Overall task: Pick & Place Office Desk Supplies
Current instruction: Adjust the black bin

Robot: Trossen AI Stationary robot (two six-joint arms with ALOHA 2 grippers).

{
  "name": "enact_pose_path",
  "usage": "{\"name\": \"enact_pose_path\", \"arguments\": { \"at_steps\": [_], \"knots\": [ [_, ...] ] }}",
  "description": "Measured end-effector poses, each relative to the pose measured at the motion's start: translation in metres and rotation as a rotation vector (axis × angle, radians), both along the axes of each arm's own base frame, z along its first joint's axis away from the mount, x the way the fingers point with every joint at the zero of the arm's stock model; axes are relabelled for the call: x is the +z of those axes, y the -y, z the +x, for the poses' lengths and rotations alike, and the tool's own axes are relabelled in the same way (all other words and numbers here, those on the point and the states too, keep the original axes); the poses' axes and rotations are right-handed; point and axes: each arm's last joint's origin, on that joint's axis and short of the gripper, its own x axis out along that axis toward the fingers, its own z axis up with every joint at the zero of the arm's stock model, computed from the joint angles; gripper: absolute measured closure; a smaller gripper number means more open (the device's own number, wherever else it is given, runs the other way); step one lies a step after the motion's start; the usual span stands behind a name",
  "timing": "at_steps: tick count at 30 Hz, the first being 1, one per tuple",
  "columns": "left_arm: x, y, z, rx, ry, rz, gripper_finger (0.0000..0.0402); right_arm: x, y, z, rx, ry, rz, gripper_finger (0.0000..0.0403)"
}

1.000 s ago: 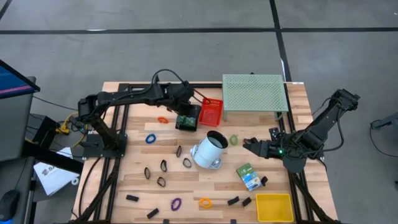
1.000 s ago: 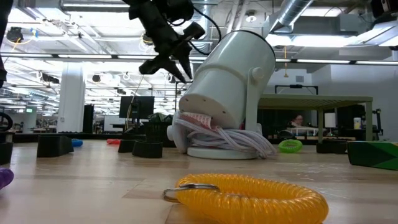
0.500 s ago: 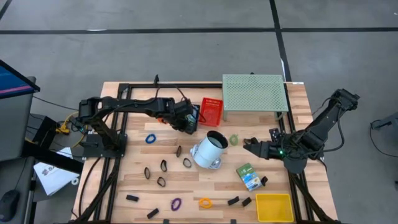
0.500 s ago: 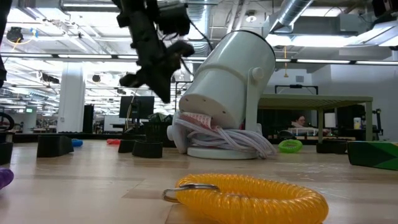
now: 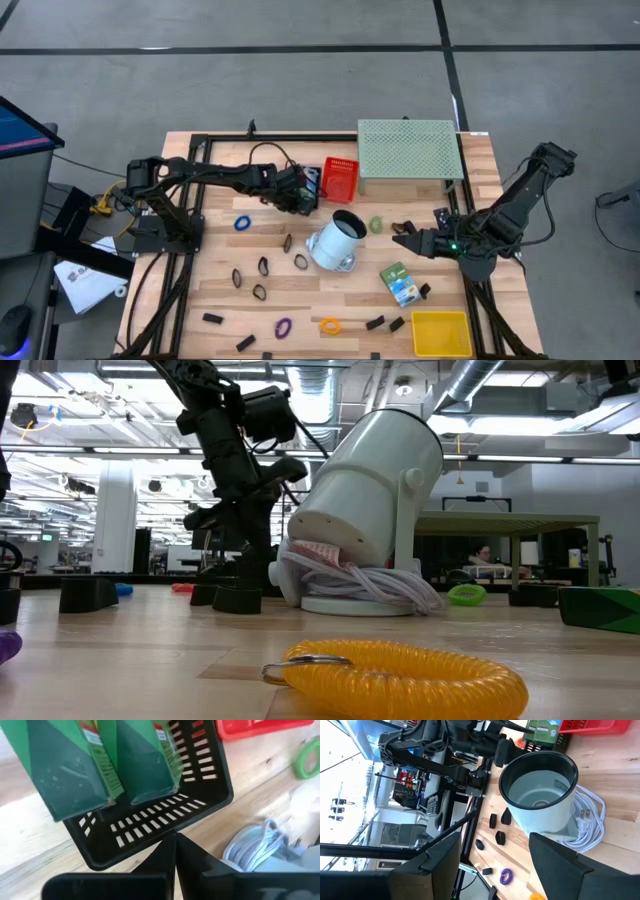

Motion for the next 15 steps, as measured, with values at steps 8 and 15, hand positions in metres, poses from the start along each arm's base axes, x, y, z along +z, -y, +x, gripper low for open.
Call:
{"name": "enact_pose_path", "arguments": {
  "at_steps": [8, 15],
  "knots": [
    [0.0005, -0.0009, 0.0013, 0.03, 0.013, 0.011, 0.0401, 0.0, 0.0, 0.0, -0.004, 0.003, 0.011, 0.0172],
    [0.0007, -0.0023, 0.0013, 0.081, 0.01, 0.042, 0.0401, 0.0, 0.0, 0.0, -0.004, 0.003, 0.011, 0.0172]
  ]
}}
